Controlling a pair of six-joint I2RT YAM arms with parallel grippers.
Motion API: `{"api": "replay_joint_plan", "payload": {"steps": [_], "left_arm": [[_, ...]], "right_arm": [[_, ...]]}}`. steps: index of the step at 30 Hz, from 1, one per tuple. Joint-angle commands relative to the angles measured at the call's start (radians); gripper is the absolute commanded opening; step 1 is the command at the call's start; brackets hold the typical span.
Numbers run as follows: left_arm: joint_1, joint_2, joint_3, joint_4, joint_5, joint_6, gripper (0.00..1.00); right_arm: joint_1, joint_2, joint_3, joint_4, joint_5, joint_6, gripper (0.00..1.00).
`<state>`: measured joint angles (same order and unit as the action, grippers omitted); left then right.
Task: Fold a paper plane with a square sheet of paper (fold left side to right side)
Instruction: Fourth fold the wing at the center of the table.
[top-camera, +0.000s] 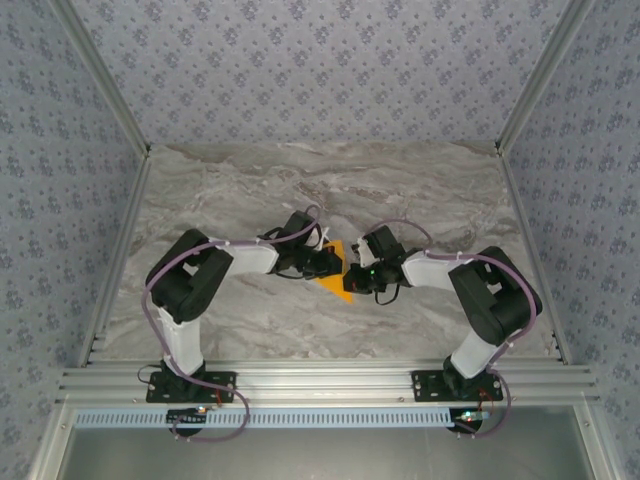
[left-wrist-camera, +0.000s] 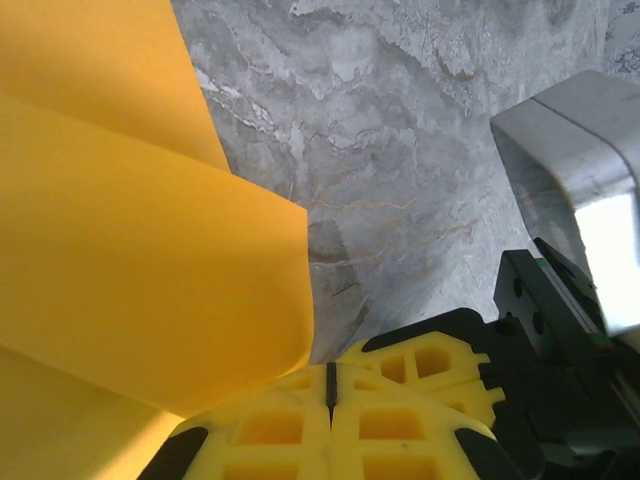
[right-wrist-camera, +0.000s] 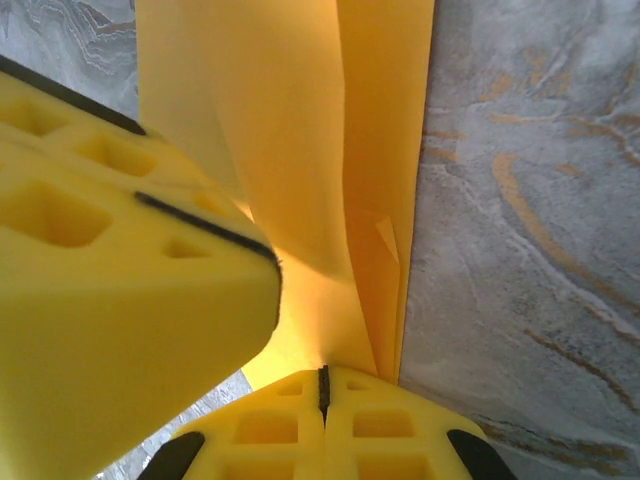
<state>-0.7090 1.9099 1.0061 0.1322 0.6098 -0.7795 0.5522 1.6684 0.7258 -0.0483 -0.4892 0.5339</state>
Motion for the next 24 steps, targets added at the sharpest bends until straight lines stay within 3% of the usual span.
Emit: {"api": "replay_joint_plan", "payload": {"steps": [1,9,14,24], "left_arm": [[-0.008,0.029,-0.018,0.038,0.016,-0.005,0.01],[-0.009,0.072,-0.044,0.058,-0.029,-0.011,0.0],[-0.001,0.079,-0.025,-0.015,-0.094,0.036,0.0],[0.082,0.095,0.024,-0.102,-0.15,0.124,0.0]], "right_arm": [[0.005,0.076,-0.034,-0.131,0.121,-0.022,0.0],[0.011,0.081,-0.019,-0.18,0.151,-0.042,0.0],[0.022,0.085,0.001,-0.237,0.192,-0.063,0.0],[0.029,0.11,0.003,-0.266,0.209,-0.071,0.0]]}}
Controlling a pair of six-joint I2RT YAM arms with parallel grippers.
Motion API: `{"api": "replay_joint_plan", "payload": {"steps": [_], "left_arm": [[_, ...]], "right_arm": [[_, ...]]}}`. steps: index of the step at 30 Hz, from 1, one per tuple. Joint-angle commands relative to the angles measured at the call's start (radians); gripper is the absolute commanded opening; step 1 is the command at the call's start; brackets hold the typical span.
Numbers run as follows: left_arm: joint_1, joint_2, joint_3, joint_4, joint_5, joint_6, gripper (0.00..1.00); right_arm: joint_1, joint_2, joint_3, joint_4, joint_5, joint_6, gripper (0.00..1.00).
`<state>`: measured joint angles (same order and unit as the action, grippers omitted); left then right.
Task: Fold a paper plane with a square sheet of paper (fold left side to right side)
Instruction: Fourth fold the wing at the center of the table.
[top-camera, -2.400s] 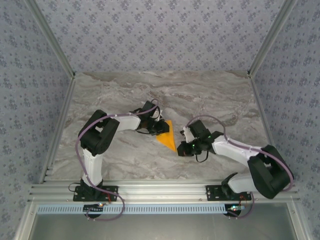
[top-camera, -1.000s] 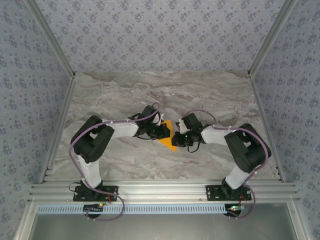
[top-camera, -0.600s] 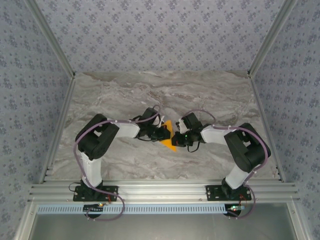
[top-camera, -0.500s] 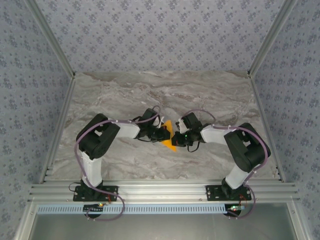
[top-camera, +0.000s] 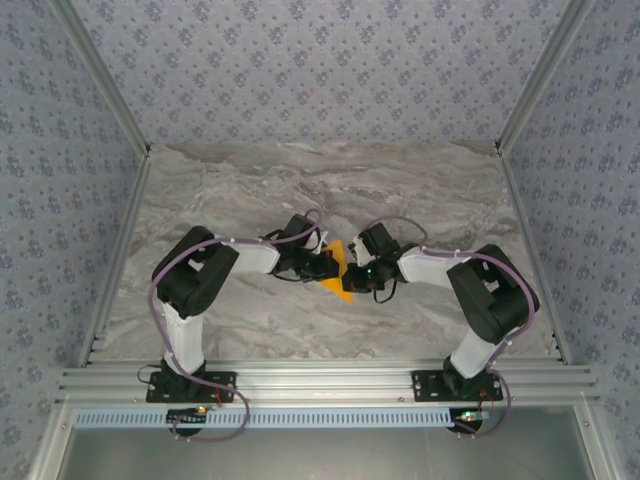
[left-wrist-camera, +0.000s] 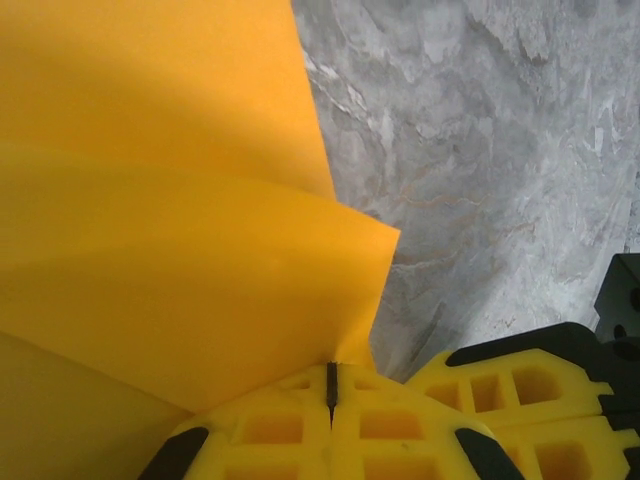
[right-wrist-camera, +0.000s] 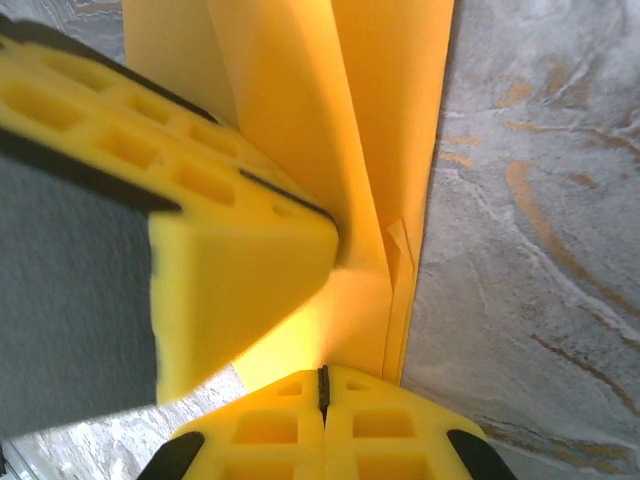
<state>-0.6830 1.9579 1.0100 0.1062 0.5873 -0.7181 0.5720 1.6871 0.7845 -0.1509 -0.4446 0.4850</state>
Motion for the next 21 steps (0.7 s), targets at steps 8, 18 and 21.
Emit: {"api": "replay_joint_plan", "payload": {"steps": [8,18,21], "left_arm": [[0.124,0.067,0.084,-0.132,-0.13,0.14,0.0],[0.225,0.144,0.164,-0.171,-0.103,0.216,0.01],[0.259,0.154,0.175,-0.17,-0.089,0.227,0.01]], "right_arm": [[0.013,0.094,-0.056,-0.174,0.162,-0.028,0.0],[0.019,0.098,-0.062,-0.175,0.156,-0.03,0.0],[0.02,0.095,-0.062,-0.179,0.155,-0.03,0.0]]}}
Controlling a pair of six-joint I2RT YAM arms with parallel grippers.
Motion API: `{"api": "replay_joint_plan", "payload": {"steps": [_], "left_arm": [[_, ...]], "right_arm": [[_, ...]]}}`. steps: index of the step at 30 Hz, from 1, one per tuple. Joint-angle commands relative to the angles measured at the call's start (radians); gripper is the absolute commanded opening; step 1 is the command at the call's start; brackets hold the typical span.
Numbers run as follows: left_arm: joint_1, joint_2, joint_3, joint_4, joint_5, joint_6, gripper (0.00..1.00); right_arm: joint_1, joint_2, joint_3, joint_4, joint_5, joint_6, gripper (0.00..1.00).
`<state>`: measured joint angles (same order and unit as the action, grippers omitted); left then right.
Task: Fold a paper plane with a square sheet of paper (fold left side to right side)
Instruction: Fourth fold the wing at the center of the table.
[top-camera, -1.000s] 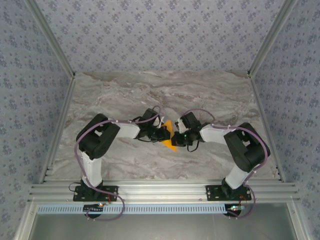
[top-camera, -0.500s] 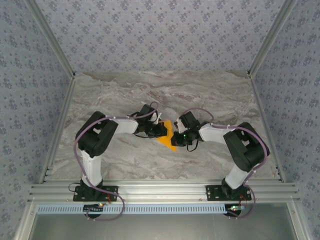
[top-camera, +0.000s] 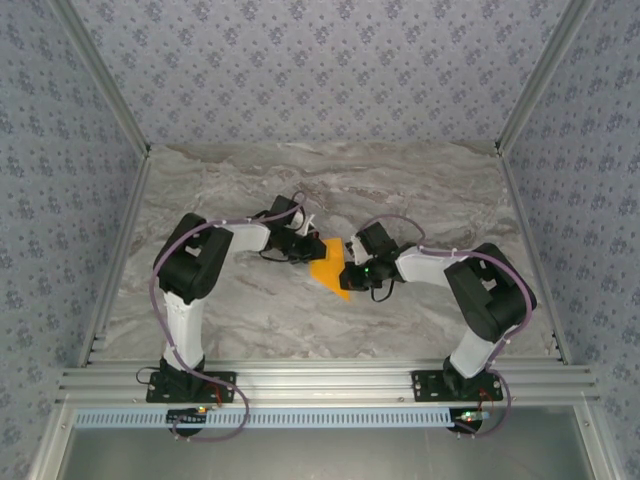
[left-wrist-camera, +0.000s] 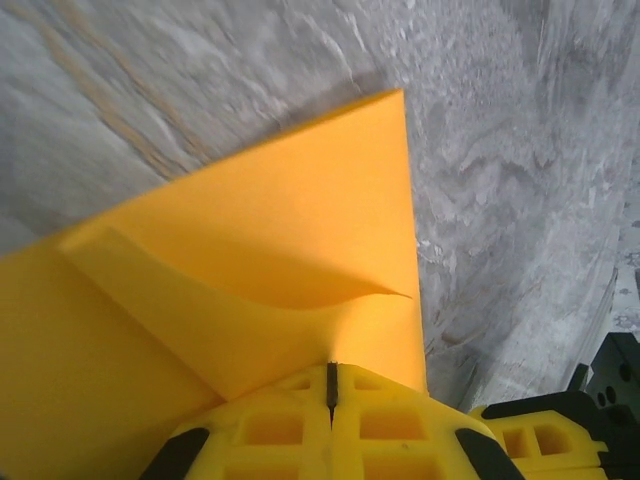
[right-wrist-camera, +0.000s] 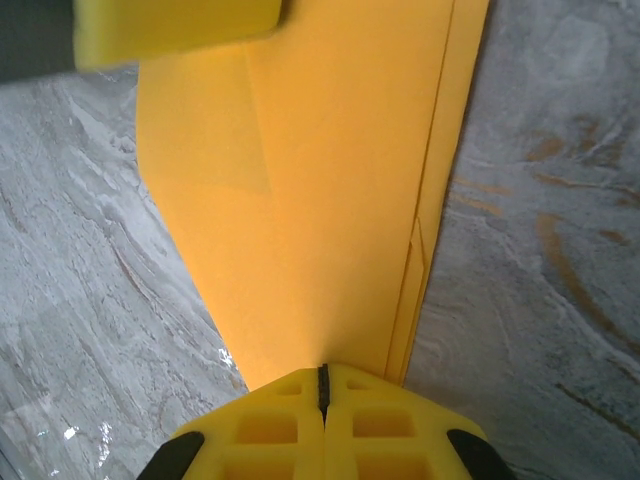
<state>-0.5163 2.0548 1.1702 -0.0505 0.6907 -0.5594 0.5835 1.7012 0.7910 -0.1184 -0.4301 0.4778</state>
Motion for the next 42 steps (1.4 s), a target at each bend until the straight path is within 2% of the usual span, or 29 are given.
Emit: {"api": "replay_joint_plan", "payload": {"steps": [1,23,26,29,33,36,39,42], "left_arm": [[0.101,0.059,0.021,-0.018,-0.191,0.074,0.01],[0.253,0.159,0.312,-0.251,-0.178,0.185,0.04],[0.254,0.123,0.318,-0.26,-0.172,0.194,0.05],[0.254,0.033,0.246,-0.22,-0.171,0.178,0.07],[0.251,-0.14,0.06,-0.089,-0.141,0.101,0.19],[0.223,-0.274,-0.105,0.027,-0.135,0.021,0.32],[0.156,-0.363,-0.23,0.128,-0.147,-0.058,0.4],[0.076,-0.374,-0.287,0.198,-0.161,-0.119,0.43]], "right_arm": [[0.01,0.082,-0.068,-0.213,0.14,-0.024,0.0],[0.043,0.082,-0.033,-0.226,0.122,-0.021,0.0],[0.043,0.07,-0.026,-0.208,0.103,-0.019,0.0],[0.043,0.024,-0.024,-0.147,0.062,-0.015,0.0],[0.042,-0.065,-0.036,-0.028,0.006,-0.005,0.17],[0.035,-0.164,-0.073,0.048,0.037,0.011,0.35],[0.02,-0.272,-0.115,0.074,0.082,0.006,0.47],[0.01,-0.376,-0.151,0.06,0.137,-0.016,0.55]]}}
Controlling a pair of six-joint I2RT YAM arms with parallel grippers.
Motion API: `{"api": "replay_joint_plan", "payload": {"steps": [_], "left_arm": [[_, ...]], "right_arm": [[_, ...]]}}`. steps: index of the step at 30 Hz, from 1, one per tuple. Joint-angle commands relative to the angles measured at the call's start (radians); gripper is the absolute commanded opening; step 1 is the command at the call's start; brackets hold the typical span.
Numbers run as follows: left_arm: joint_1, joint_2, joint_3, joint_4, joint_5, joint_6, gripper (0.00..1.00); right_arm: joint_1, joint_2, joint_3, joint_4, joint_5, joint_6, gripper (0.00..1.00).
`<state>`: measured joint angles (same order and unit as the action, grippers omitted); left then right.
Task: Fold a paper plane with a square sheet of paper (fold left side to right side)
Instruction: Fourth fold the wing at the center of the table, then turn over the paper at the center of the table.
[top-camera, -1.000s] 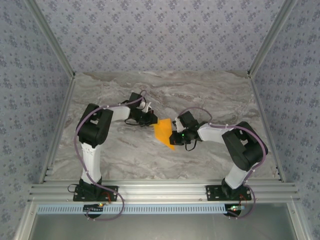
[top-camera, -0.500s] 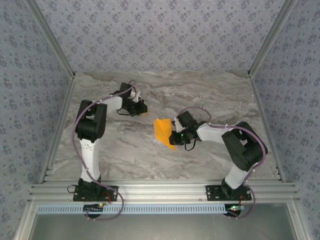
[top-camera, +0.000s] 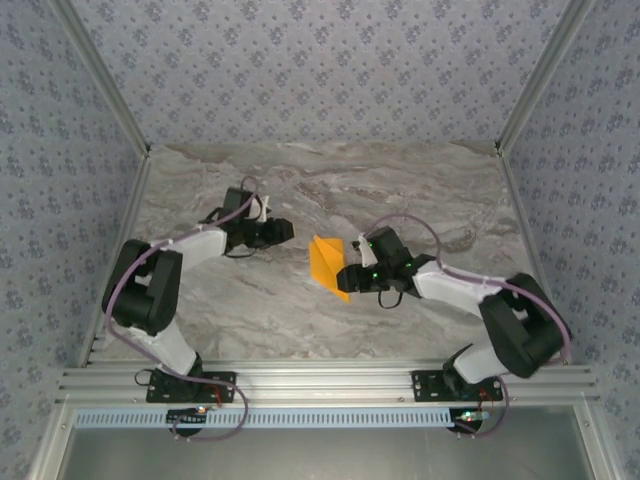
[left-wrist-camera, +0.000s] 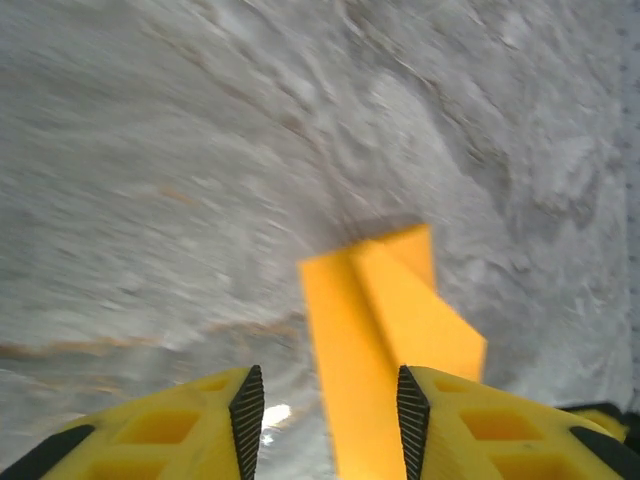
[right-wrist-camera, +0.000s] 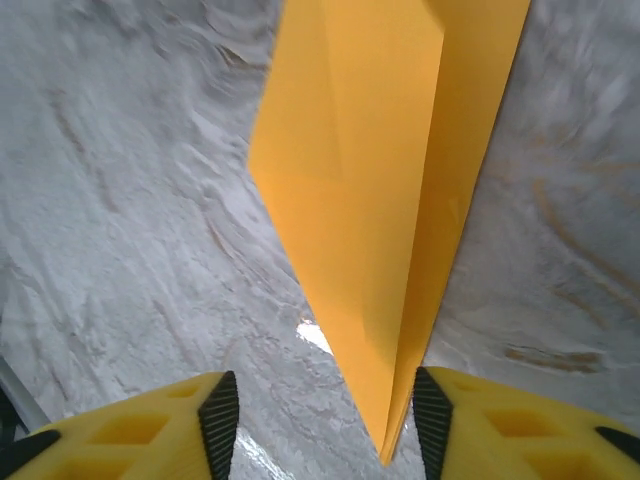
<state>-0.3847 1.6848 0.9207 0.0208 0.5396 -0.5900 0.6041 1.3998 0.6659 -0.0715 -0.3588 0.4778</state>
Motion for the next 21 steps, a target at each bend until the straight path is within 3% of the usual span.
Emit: {"api": "replay_joint_plan", "payload": {"steps": [1,5,10,21], "left_arm": [[-0.08,0.005,-0.043,0.145,-0.019,-0.103,0.43],[-0.15,0.076,0.0,0.162,-0.03,-0.119,0.43],[-0.176,0.18,0.083,0.155,-0.026,-0.127,0.43],[-0.181,0.268,0.164,0.101,-0.051,-0.113,0.44]], "right_arm": [[-0.012,-0.116,-0.04,0.0,0.086,-0.024,0.57],[-0.011,-0.265,-0.084,-0.05,0.151,-0.045,0.65],[-0.018,-0.428,-0.134,-0.11,0.202,-0.045,0.72],[-0.048,-0.537,-0.186,-0.167,0.21,-0.038,0.73]]}}
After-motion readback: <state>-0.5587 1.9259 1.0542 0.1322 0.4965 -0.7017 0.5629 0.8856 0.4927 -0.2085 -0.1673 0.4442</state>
